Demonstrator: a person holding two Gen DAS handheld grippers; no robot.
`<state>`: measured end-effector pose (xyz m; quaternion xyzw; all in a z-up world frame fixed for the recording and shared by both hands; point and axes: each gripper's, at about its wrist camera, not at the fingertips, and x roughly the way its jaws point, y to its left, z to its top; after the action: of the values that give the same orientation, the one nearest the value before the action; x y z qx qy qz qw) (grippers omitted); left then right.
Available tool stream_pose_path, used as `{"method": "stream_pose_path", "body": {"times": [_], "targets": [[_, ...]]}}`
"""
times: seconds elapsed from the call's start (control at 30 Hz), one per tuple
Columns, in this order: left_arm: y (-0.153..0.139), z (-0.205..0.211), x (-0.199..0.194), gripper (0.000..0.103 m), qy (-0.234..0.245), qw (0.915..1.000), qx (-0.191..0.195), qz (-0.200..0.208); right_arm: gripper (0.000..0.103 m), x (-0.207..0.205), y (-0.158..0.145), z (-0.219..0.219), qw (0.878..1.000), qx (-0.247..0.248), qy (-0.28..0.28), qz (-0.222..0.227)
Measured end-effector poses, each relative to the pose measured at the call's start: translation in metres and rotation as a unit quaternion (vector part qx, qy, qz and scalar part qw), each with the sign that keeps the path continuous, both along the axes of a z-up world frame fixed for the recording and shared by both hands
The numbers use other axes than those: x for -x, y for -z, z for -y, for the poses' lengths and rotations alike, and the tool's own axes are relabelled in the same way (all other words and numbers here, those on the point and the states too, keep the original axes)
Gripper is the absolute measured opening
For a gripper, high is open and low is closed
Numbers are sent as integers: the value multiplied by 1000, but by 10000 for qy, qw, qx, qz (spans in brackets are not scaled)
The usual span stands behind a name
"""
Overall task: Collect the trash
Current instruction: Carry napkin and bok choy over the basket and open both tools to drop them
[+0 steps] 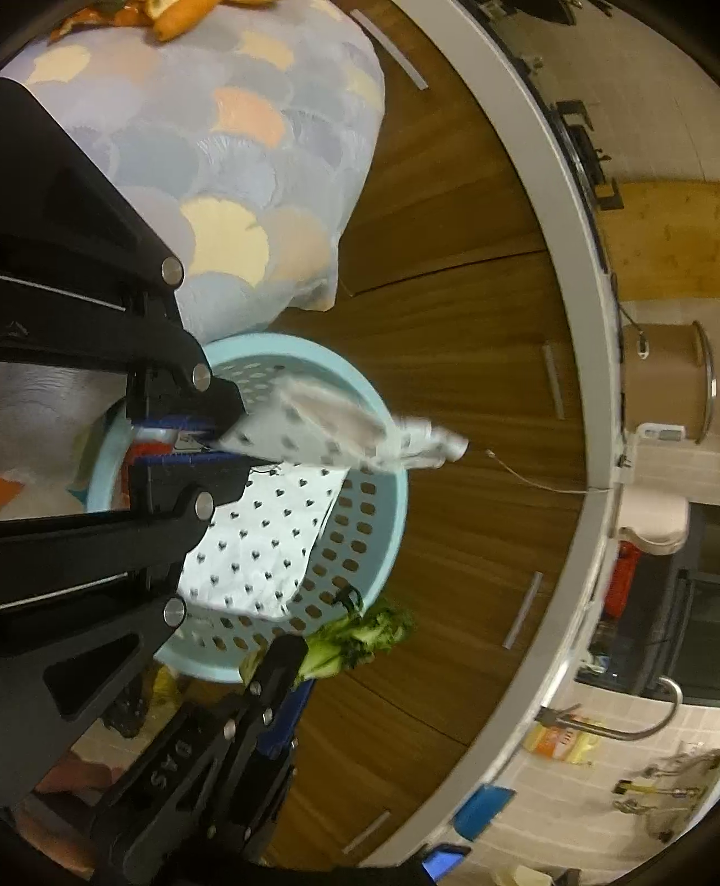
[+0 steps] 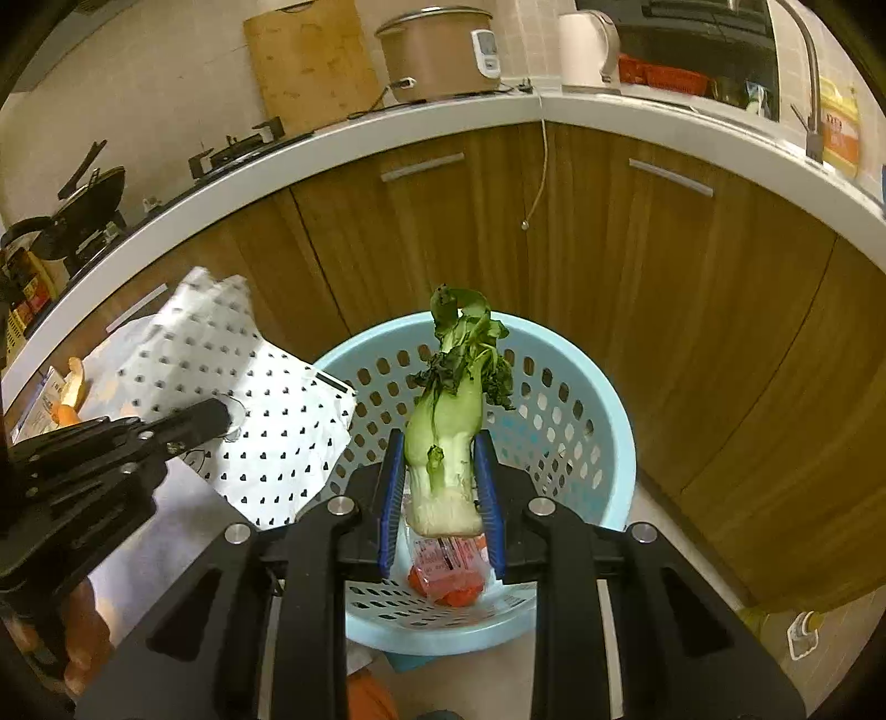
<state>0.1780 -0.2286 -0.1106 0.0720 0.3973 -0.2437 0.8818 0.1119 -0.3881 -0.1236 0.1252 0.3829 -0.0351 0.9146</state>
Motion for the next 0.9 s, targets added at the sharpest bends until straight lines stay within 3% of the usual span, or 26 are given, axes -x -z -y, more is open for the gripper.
{"method": "stream_pose_path", "body": {"times": [0.03, 0.07, 0.1, 0.17, 0.23, 0.3, 0.47, 0.6, 0.9], "targets": [[4, 3, -3, 21, -26, 9999, -113, -38, 23, -2, 2, 1, 10000, -36, 5, -43], [8, 4, -3, 44, -67, 9997, -209, -53, 23, -5, 6, 2, 9998, -104, -10, -155], [12, 5, -4, 58, -100, 9995, -310, -55, 24, -8, 10, 3, 9996, -158, -27, -236], [17, 5, -4, 58, -12, 9993, -351, -121, 26, -12, 19, 4, 9991, -220, -17, -374], [21, 4, -3, 58, 45, 9991, -380, -181, 37, -14, 26, 6, 9986, -260, 24, -451], [22, 3, -2, 58, 54, 9990, -410, -194, 41, -14, 29, 7, 9984, -330, 45, -457], [19, -8, 1, 58, -47, 9992, -319, -241, 41, -11, 23, 6, 9983, -411, 54, -404], [10, -31, 8, 59, -223, 9993, 33, -295, 41, -8, 10, -6, 9991, -324, -119, -232], [-36, -133, 40, 59, -1165, 9912, 600, 169, 41, -4, -34, -81, 9949, -157, -949, 312]]}}
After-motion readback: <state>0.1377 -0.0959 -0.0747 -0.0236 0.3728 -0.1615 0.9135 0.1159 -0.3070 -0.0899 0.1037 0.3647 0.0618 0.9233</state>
